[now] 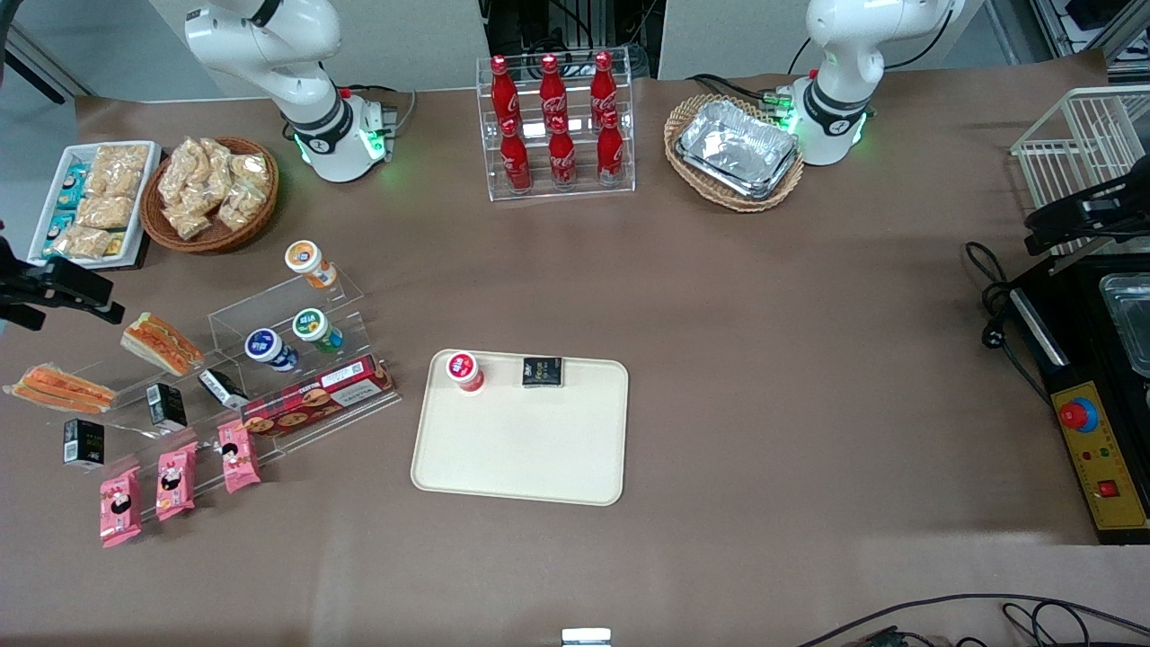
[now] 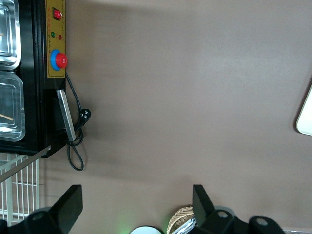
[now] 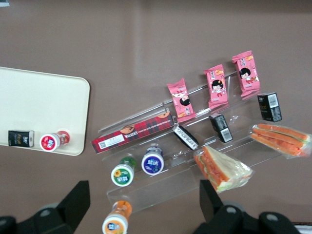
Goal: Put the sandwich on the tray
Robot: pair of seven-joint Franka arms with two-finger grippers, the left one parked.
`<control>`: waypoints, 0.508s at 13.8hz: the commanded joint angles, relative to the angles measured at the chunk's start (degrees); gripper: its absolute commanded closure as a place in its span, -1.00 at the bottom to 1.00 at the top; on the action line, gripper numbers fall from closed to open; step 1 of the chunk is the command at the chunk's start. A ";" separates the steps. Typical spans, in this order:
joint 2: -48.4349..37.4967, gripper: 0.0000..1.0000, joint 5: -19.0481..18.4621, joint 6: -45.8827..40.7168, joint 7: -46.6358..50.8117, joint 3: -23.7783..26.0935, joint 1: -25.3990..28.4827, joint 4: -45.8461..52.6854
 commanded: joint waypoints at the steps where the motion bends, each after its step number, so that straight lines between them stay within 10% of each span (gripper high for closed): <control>1: -0.42 -1.00 0.37 0.46 -9.36 -0.16 -4.20 -0.34; 7: 0.98 -1.00 0.55 0.64 -25.89 -0.16 -11.75 -0.25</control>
